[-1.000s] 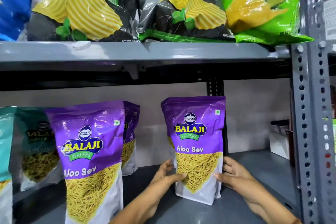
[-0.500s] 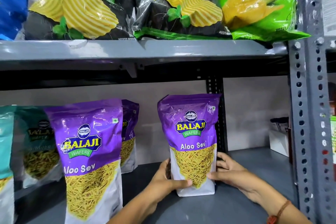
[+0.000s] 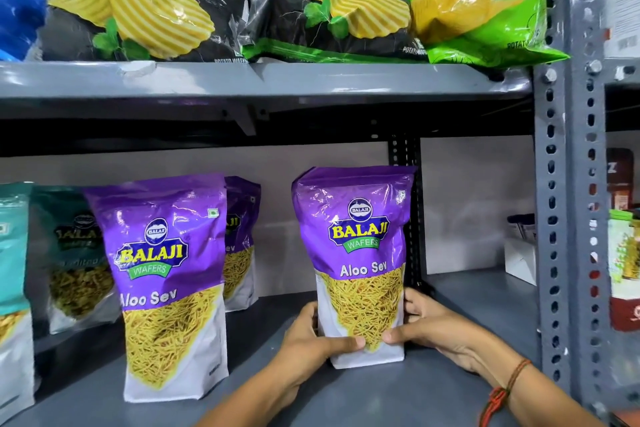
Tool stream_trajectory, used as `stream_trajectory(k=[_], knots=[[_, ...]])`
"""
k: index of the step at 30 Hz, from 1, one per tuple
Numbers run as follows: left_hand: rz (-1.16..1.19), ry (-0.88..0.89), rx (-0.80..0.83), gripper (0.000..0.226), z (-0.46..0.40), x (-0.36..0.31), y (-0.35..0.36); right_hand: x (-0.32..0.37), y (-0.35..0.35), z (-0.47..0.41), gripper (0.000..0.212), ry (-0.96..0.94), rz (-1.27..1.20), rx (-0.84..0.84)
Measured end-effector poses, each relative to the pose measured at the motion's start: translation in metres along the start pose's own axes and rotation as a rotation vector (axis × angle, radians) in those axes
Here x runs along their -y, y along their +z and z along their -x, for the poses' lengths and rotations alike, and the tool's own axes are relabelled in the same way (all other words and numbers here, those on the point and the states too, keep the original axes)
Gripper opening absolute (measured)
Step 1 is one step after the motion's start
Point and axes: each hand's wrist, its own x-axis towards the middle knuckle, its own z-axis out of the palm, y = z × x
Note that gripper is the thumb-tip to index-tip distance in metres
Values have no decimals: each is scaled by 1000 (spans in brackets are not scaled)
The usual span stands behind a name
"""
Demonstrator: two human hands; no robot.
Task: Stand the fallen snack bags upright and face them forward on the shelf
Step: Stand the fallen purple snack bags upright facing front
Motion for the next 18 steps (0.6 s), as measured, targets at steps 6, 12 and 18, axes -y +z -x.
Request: stream_trajectory(k=[6,12,18], knots=[[0,-1,-6,79,13,-6,6,1,1,10,72,2,29,-16],[-71,102,-85,85,35,-34,4,43,16,25,104,-312,64,-375],[-290,552,-391,92,77,-78,-44,94,83,42,81,-625,166,-433]])
